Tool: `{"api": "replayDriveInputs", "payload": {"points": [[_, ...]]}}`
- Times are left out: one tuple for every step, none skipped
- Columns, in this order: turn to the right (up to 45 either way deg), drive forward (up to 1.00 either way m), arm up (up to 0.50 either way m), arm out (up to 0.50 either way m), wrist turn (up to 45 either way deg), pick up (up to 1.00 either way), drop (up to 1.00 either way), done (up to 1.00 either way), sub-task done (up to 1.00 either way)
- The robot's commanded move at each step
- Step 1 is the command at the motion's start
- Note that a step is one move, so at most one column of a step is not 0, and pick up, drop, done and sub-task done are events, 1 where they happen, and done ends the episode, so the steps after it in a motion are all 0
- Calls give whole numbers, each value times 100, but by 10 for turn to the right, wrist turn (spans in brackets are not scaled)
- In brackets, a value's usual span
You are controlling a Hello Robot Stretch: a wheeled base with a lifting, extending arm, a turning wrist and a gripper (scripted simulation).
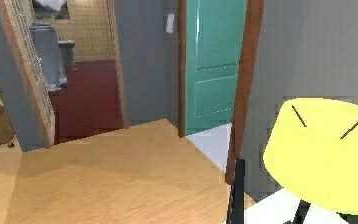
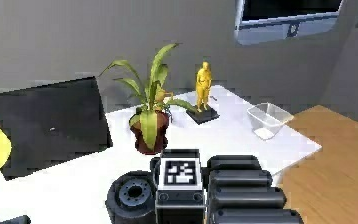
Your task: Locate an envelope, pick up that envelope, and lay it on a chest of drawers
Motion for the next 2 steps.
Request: {"api": "replayDriveInputs", "payload": {"points": [[-450, 0, 0, 0, 0, 0, 0, 0, 0], [-450, 0, 0, 0, 0, 0, 0, 0, 0]]}}
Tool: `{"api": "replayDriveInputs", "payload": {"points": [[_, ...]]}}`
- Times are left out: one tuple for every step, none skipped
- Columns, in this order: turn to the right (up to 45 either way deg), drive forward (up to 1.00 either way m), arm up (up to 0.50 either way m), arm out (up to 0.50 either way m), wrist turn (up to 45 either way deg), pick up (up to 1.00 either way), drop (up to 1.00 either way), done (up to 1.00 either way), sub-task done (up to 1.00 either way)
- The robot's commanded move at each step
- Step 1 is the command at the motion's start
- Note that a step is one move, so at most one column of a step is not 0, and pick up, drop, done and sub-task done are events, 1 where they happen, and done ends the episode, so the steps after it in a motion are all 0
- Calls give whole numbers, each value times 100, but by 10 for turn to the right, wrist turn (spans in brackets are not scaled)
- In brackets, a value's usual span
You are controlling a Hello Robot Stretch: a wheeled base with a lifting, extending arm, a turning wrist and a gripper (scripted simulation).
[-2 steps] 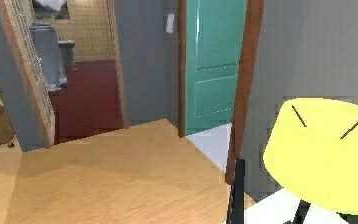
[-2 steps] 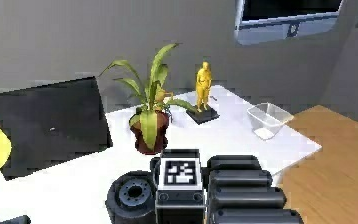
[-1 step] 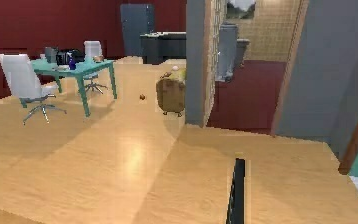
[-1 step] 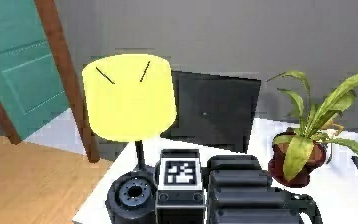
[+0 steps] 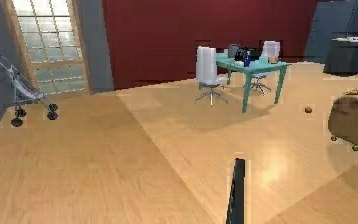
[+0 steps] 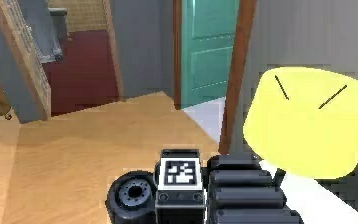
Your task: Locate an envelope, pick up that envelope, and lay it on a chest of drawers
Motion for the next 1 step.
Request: {"api": "replayDriveInputs", "payload": {"points": [[-270, 0, 0, 0, 0, 0, 0, 0, 0]]}}
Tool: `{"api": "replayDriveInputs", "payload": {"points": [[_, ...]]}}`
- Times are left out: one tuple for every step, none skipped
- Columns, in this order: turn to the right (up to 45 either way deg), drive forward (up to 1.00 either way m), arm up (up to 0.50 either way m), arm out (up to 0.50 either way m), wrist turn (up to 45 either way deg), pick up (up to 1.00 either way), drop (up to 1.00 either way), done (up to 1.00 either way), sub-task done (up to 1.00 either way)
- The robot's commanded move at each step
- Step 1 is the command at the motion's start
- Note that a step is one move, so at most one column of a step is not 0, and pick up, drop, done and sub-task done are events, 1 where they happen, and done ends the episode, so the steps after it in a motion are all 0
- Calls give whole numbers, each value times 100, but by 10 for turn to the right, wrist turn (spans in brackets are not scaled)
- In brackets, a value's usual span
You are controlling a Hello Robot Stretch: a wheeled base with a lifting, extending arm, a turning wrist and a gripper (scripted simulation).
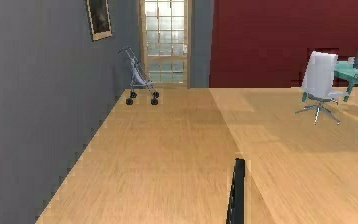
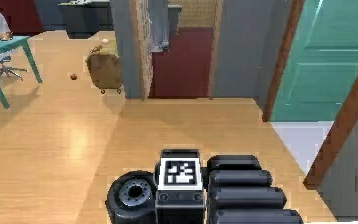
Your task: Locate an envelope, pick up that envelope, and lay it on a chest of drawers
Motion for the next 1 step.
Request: {"api": "replayDriveInputs", "payload": {"points": [[0, 25, 0, 0, 0, 0, 0, 0, 0]]}}
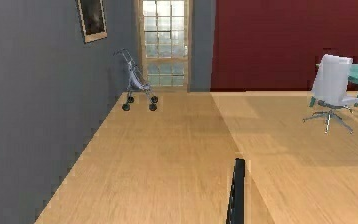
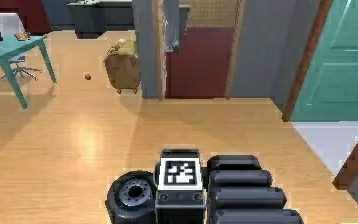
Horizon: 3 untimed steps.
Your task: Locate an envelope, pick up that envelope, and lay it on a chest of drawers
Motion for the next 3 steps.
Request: {"api": "replayDriveInputs", "payload": {"points": [[450, 0, 0, 0, 0, 0, 0, 0, 0], [390, 0, 0, 0, 0, 0, 0, 0, 0], [30, 0, 0, 0, 0, 0, 0, 0, 0]]}}
